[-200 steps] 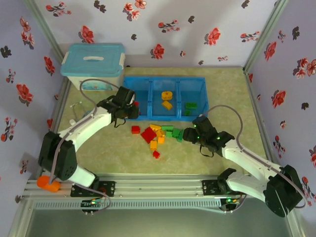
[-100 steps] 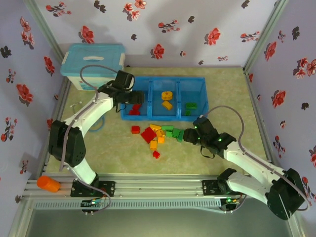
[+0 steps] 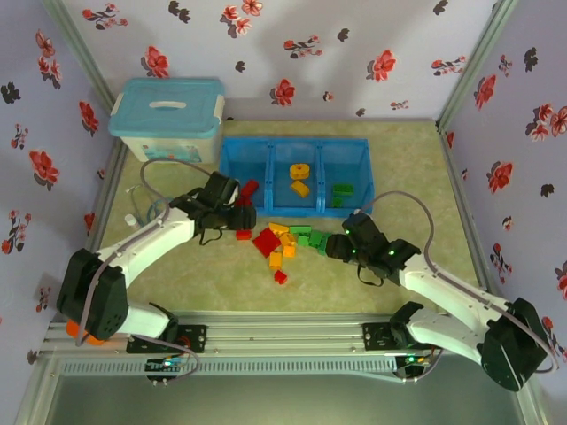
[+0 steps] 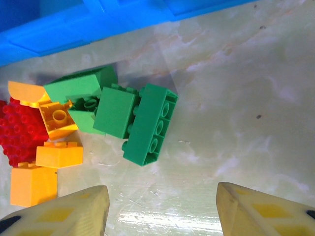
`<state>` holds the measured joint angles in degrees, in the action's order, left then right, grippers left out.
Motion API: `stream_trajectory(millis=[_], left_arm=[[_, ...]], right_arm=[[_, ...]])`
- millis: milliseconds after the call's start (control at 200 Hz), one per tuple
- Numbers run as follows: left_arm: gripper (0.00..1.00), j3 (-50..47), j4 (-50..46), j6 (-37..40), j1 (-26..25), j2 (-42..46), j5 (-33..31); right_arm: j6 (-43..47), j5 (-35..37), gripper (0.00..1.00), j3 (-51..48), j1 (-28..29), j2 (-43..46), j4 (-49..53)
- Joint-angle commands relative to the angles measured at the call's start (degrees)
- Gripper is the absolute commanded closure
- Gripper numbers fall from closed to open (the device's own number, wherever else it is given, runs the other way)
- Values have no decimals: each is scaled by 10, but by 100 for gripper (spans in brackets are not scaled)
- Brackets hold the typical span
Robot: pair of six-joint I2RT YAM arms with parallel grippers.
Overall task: Sort the legos into containers by color
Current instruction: Place the lego in the container, then pick up the lego from the center of the table.
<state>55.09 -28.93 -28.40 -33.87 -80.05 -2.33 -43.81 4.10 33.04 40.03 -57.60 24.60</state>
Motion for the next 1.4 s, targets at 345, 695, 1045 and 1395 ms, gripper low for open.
stream_trajectory(millis=[345, 695, 1045, 1395], left_arm=[[30, -76, 70, -46, -15, -29, -3], [30, -50, 89, -40, -19, -93, -5], [59, -32, 82, -38, -21, -124, -26], [69, -29, 34, -43, -50, -19, -66]], right_arm=[[-26, 21, 41, -12, 32, -24, -19], [-40, 28, 42, -21, 49, -32, -29], [-41, 34, 41, -22, 52, -25, -23], [-45, 32, 42, -29, 54, -34, -38]])
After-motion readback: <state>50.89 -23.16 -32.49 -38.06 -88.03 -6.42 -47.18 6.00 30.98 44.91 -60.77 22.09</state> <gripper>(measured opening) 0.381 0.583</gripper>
